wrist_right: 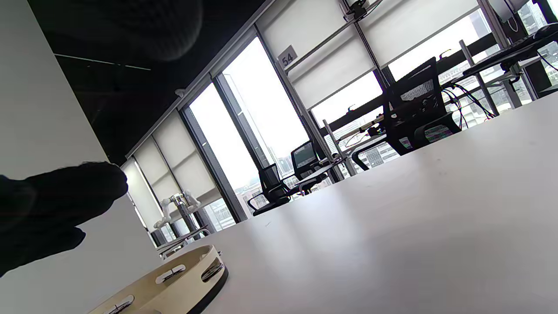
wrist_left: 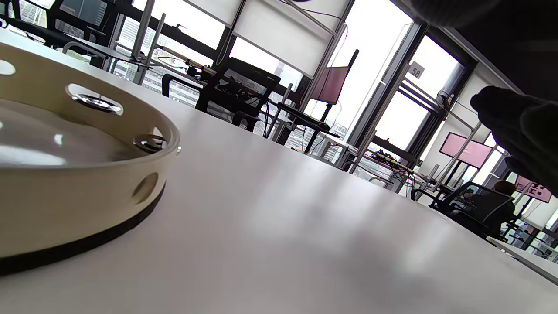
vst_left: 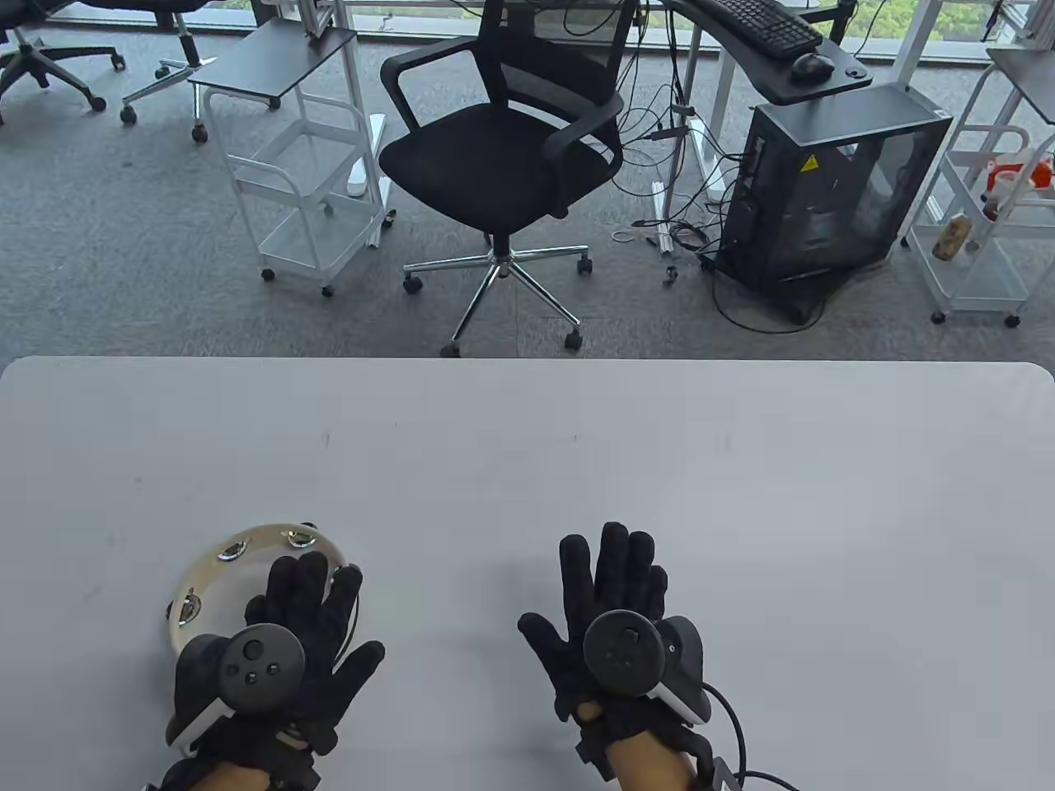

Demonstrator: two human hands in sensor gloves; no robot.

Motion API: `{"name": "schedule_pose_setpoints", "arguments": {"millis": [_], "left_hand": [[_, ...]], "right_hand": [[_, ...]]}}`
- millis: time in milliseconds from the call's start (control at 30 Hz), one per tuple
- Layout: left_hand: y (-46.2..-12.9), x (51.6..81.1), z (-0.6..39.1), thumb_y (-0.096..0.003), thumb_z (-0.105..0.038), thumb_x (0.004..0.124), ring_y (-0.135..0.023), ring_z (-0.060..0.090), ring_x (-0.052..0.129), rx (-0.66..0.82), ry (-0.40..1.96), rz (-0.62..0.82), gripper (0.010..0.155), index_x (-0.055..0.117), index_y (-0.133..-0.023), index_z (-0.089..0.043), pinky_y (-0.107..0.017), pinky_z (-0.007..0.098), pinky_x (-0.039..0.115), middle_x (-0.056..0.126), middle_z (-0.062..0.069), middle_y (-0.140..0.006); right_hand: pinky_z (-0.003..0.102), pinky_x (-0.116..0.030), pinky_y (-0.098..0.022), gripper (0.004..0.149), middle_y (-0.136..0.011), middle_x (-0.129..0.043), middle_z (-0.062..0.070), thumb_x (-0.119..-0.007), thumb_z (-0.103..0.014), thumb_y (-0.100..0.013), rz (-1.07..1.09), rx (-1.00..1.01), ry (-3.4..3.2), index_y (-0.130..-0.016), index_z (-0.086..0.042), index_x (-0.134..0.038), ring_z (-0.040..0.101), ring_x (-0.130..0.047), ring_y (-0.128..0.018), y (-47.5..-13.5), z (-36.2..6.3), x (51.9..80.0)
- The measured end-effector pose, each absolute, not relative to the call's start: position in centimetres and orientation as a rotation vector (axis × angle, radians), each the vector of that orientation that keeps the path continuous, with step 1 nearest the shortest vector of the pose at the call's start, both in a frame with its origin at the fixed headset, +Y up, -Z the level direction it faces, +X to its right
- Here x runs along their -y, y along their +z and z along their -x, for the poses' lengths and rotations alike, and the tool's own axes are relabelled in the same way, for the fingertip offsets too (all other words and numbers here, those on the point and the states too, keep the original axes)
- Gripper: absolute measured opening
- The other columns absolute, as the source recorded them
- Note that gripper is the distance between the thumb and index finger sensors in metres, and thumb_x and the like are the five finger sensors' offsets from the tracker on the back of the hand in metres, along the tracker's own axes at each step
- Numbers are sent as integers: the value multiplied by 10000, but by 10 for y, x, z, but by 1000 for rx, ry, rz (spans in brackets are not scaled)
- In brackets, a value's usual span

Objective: Shake a tambourine

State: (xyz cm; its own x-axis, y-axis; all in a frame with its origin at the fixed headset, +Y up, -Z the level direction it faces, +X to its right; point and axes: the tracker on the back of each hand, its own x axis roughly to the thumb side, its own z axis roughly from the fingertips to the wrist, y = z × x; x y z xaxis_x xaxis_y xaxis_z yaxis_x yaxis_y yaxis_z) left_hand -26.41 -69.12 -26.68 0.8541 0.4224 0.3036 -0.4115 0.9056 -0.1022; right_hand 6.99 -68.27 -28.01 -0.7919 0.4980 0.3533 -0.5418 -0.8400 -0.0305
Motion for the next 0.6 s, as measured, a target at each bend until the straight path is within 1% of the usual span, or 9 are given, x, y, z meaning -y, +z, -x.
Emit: {"name": "schedule_pose_setpoints", "arguments": {"millis": [133,200,233,267,300,367,467,533,600], "left_hand": [[-269,694,266,-522,-706,579,-1061,563,122,302,427,53,843,319,-1143,-198,-633,772,275,180,244,-1201],[-271,694,269,-520,-709,608,-1074,570,177,263,415,62,864,320,-1140,-180,-637,769,286,231,244,-1210],[-273,695,271,-516,-708,640,-1081,575,232,236,405,65,881,332,-1136,-162,-640,767,295,281,245,-1214],[-276,696,275,-510,-702,682,-1081,577,331,187,374,90,897,368,-1128,-134,-644,762,308,380,240,-1211],[-279,700,278,-507,-705,705,-1077,573,380,146,335,141,915,371,-1126,-120,-646,760,309,416,237,-1205],[-287,712,284,-511,-706,727,-1075,558,418,62,223,312,927,361,-1126,-117,-656,757,288,448,220,-1198],[-299,730,291,-504,-667,786,-1048,534,513,3,164,413,874,462,-1108,-124,-659,751,285,573,194,-1153],[-307,741,293,-505,-606,824,-1019,507,603,-20,132,468,758,605,-1064,-143,-664,745,292,716,165,-1086],[-313,752,293,-517,-551,837,-1006,473,660,-16,104,544,643,711,-1014,-163,-671,736,301,839,132,-1007]], "right_hand": [[753,-131,-563,897,-1027,31,341,-587,-596,-543,-448,161,2525,-1084,-28,-153,599,66,-887,-280,-70,682],[754,-131,-564,898,-1028,30,344,-586,-596,-543,-448,155,2516,-1084,-28,-149,603,63,-887,-280,-70,682],[754,-134,-563,898,-1028,26,346,-587,-595,-543,-449,157,2514,-1084,-26,-152,605,60,-888,-280,-70,682],[754,-135,-564,896,-1030,22,346,-588,-595,-543,-451,157,2511,-1084,-26,-156,606,56,-890,-280,-70,683],[754,-136,-564,895,-1030,19,348,-588,-594,-543,-450,152,2510,-1084,-25,-157,609,53,-890,-280,-70,683],[755,-136,-563,896,-1031,15,350,-589,-593,-544,-446,128,2510,-1084,-23,-157,611,50,-891,-280,-70,684],[754,-137,-563,896,-1032,9,353,-589,-593,-544,-441,90,2506,-1084,-21,-160,613,45,-891,-281,-69,686],[754,-138,-563,896,-1034,4,355,-590,-592,-544,-434,66,2507,-1083,-20,-161,614,43,-892,-282,-69,688],[754,-139,-562,895,-1035,-2,356,-590,-592,-544,-428,34,2504,-1083,-18,-164,616,39,-892,-283,-69,690]]}}
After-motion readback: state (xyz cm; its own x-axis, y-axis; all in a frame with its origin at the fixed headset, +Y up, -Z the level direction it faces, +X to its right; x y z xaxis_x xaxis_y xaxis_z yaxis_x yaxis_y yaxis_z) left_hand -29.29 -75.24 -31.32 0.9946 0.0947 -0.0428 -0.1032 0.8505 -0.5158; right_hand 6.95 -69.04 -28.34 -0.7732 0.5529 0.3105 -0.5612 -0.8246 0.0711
